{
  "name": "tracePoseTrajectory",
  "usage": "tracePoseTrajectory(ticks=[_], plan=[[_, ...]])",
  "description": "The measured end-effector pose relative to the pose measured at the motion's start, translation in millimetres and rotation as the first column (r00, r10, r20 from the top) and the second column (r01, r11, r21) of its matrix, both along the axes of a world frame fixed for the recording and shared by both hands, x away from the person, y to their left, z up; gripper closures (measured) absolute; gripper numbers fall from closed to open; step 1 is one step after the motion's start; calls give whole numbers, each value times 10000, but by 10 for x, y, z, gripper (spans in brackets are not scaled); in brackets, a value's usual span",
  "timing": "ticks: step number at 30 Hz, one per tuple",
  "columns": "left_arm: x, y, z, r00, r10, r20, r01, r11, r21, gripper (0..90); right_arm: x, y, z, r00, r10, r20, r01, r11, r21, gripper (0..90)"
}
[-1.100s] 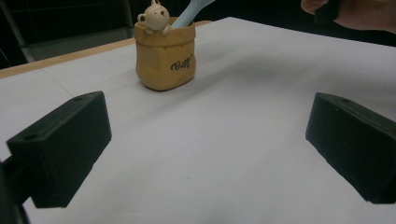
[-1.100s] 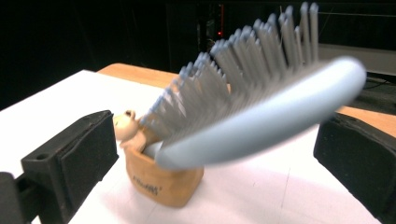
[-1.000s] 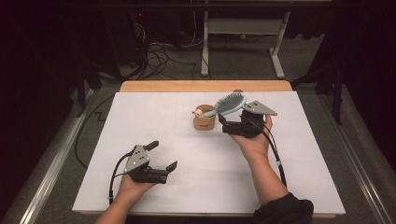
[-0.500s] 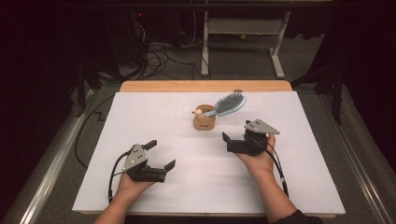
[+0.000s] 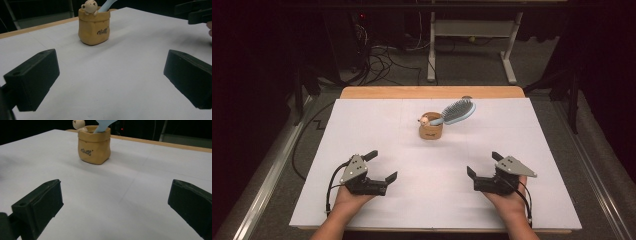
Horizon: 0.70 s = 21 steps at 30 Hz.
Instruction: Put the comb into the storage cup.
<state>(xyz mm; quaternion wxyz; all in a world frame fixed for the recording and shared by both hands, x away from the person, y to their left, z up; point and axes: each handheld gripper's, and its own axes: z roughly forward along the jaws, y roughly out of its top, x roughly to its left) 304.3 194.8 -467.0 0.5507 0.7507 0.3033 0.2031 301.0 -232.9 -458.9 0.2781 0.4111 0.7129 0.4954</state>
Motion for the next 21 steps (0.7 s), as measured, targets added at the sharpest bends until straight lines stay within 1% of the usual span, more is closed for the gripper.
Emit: tracePoseTrajectory(ticks=[1, 2, 4, 5, 7, 9, 11, 16, 19, 21], plan=[[-8, 18, 7, 10000, 11, 17, -11, 10000, 21, 8, -42, -41, -1, 10000, -24, 93, 24, 10000, -35, 2], [-17, 34, 10, 10000, 39, 27, -39, 10000, 5, 9, -79, -79, -2, 9999, -44, 106, 43, 10000, 40, 2], [-37, 79, 12, 10000, 91, 6, -91, 9999, 50, 9, -144, -151, -4, 9998, -90, 189, 89, 10000, 23, 2], [-47, 106, 10, 9999, 129, -16, -129, 9999, -11, 9, -174, -188, 0, 9996, -148, 230, 148, 9999, 24, 2], [-64, 156, 5, 9996, 234, -138, -235, 9997, -53, 9, -226, -276, 24, 9988, -329, 376, 322, 9993, 195, 2], [-79, 192, -6, 9994, 310, -172, -312, 9994, -138, 9, -268, -359, 51, 9968, -546, 581, 528, 9981, 317, 2], [-73, 207, -18, 9990, 353, -264, -357, 9993, -146, 9, -290, -416, 62, 9961, -617, 631, 586, 9970, 504, 2], [-60, 175, -35, 9988, 370, -332, -372, 9993, -74, 8, -276, -425, 76, 9958, -537, 740, 486, 9964, 688, 2], [-65, 173, -30, 9989, 358, -313, -361, 9993, -75, 9, -273, -415, 62, 9967, -430, 690, 392, 9976, 569, 2], [-68, 180, -26, 9989, 373, -285, -376, 9993, -86, 9, -272, -414, 59, 9969, -435, 660, 397, 9975, 578, 2]])
